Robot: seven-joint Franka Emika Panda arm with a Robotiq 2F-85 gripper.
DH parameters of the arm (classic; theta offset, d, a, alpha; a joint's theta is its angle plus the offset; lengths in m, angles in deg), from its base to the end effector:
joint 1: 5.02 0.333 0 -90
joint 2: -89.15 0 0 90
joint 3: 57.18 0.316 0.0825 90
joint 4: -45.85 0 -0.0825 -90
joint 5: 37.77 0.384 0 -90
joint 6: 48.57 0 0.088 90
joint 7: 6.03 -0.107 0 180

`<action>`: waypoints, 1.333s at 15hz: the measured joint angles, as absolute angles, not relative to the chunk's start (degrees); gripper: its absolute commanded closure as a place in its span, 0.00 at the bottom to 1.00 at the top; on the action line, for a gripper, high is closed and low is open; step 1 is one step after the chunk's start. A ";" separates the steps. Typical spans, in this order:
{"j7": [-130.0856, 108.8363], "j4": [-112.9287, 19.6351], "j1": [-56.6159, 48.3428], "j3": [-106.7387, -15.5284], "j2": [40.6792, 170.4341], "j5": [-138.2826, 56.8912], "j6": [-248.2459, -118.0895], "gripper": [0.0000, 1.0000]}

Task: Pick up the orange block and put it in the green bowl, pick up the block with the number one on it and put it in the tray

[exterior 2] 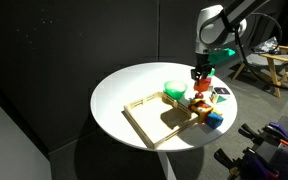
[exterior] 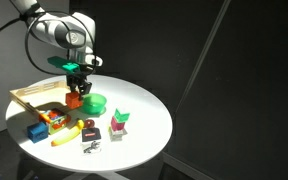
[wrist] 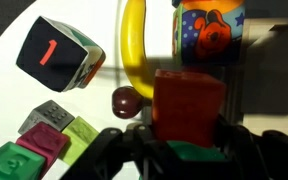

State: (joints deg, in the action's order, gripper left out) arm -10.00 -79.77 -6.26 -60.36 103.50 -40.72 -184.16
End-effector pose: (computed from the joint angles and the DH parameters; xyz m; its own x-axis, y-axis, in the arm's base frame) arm 0.5463 -0.0428 0.2645 0.9914 -0.1085 -0.0737 -0.1048 -0.9931 0.0521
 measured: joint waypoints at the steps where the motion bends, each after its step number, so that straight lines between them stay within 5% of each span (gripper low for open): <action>1: -10.00 -78.80 -6.26 -60.43 104.30 -40.72 -184.15 0.70; 20: -10.00 -63.18 -6.46 -61.02 116.36 -40.72 -183.44 0.70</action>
State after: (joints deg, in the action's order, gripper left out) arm -10.00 -63.18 -6.46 -61.02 116.36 -40.72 -183.44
